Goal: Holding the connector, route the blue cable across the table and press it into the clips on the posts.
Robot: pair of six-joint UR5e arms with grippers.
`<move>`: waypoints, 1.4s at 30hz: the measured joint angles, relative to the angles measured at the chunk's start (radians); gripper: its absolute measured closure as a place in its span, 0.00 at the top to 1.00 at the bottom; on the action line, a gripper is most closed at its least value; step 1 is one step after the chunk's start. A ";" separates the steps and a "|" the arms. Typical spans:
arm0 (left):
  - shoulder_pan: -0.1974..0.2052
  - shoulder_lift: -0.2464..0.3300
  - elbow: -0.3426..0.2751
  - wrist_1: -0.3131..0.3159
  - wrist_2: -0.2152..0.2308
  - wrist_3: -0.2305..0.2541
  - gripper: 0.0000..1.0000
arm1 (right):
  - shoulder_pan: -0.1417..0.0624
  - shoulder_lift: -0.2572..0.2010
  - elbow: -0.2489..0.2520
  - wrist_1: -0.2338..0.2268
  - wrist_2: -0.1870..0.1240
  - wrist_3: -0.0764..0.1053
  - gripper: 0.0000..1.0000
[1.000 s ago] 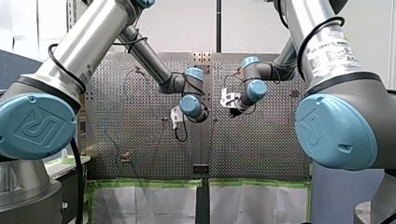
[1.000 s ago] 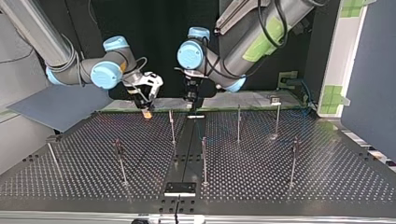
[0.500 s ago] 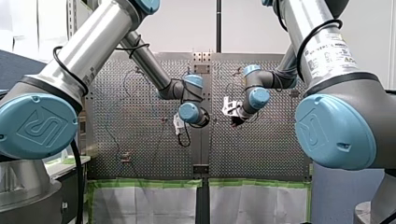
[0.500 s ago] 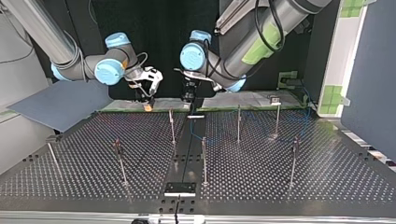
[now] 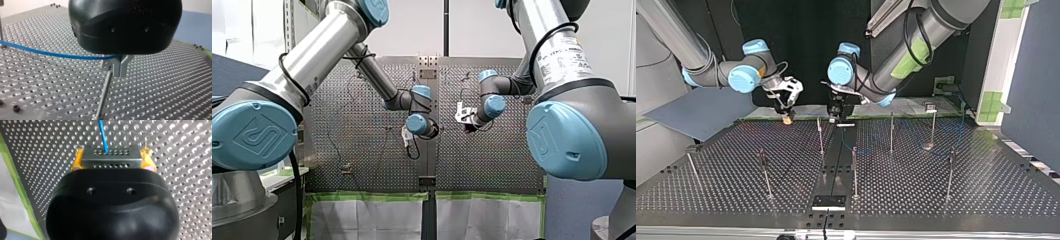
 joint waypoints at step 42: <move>0.103 -0.059 0.162 -0.069 -0.042 0.017 0.00 | -0.084 0.026 -0.067 -0.087 -0.011 -0.027 0.00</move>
